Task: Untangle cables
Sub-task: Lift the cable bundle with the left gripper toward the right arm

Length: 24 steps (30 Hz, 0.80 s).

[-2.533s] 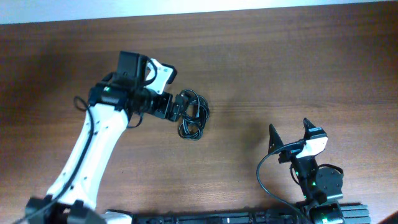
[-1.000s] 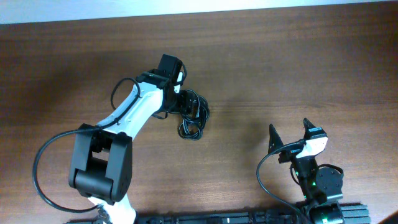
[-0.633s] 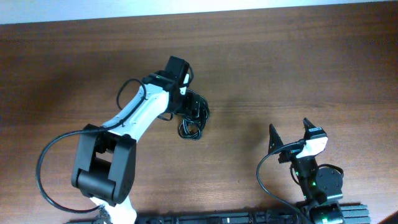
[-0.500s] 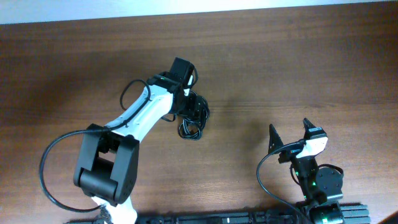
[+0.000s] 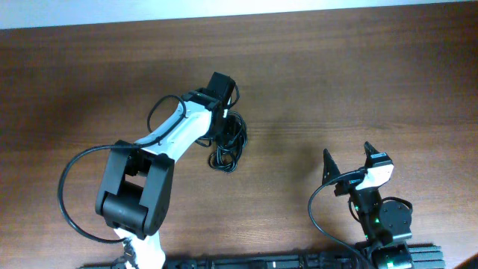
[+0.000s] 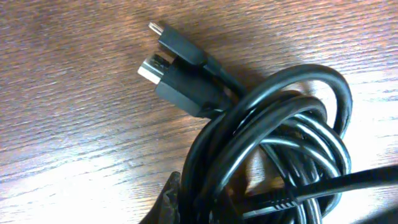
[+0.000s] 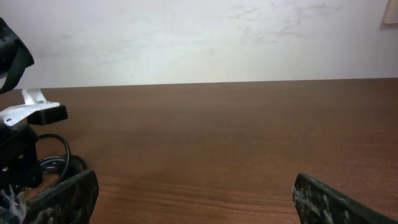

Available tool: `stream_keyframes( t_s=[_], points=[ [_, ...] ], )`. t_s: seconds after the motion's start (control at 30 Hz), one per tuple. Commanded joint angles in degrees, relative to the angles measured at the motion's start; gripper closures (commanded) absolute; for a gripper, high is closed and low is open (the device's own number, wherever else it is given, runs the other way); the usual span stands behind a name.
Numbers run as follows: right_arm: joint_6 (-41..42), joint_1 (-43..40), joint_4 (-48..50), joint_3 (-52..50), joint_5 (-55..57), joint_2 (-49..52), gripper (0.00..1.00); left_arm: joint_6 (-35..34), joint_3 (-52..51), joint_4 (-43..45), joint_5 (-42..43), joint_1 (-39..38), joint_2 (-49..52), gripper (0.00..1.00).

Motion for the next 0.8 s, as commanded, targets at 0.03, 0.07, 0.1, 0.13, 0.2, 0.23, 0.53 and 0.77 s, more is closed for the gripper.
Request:
stream_keyframes(
  t_s=[0.03, 0.07, 0.1, 0.13, 0.2, 0.23, 0.53, 0.77],
  points=[
    [0.26, 0.26, -0.33, -0.28, 0.46, -0.44, 0.02, 0.00, 0.33, 0.28, 0.55, -0.07, 0.48, 1.00],
    [0.26, 0.26, -0.33, -0.28, 0.46, -0.44, 0.02, 0.00, 0.48, 0.24, 1.09, -0.07, 0.44, 1.00],
    [0.26, 0.26, -0.33, -0.28, 0.46, -0.44, 0.02, 0.00, 0.59, 0.26, 2.08, -0.07, 0.22, 1.00],
    [0.26, 0.26, -0.33, -0.28, 0.46, -0.44, 0.02, 0.00, 0.81, 0.24, 2.54, -0.07, -0.02, 1.00],
    [0.26, 0.26, -0.33, -0.28, 0.46, -0.44, 0.02, 0.11, 1.46, 0.22, 3.52, 0.04, -1.18, 1.00],
    [0.26, 0.26, -0.33, -0.28, 0.46, -0.44, 0.02, 1.29, 1.81, 0.39, 4.52, 0.04, -2.05, 1.00],
    [0.26, 0.26, -0.33, -0.28, 0.46, -0.44, 0.02, 16.13, 2.91, 3.69, 16.57, 0.04, -15.32, 1.00],
    [0.26, 0.24, -0.31, -0.28, 0.46, -0.44, 0.02, 28.35, 2.91, 6.86, 29.29, 0.04, -24.74, 1.00]
  ],
)
